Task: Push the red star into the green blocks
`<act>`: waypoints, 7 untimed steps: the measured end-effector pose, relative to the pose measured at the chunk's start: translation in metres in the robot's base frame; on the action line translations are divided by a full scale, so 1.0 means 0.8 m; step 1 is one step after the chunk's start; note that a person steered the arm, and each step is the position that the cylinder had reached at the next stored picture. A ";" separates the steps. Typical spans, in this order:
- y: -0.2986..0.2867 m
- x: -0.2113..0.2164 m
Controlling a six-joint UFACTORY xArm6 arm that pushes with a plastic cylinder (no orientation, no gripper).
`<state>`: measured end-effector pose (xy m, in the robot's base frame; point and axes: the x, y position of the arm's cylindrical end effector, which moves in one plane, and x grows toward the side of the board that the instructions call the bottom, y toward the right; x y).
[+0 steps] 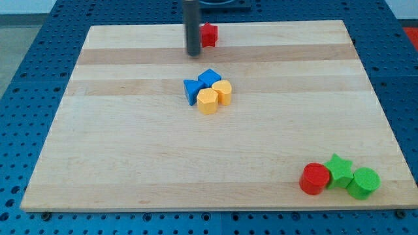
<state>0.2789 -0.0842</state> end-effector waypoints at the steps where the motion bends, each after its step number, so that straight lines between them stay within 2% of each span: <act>1: -0.039 -0.062; 2: -0.027 -0.104; 3: 0.002 -0.096; 5: 0.074 -0.074; 7: 0.094 -0.002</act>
<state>0.2777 -0.0090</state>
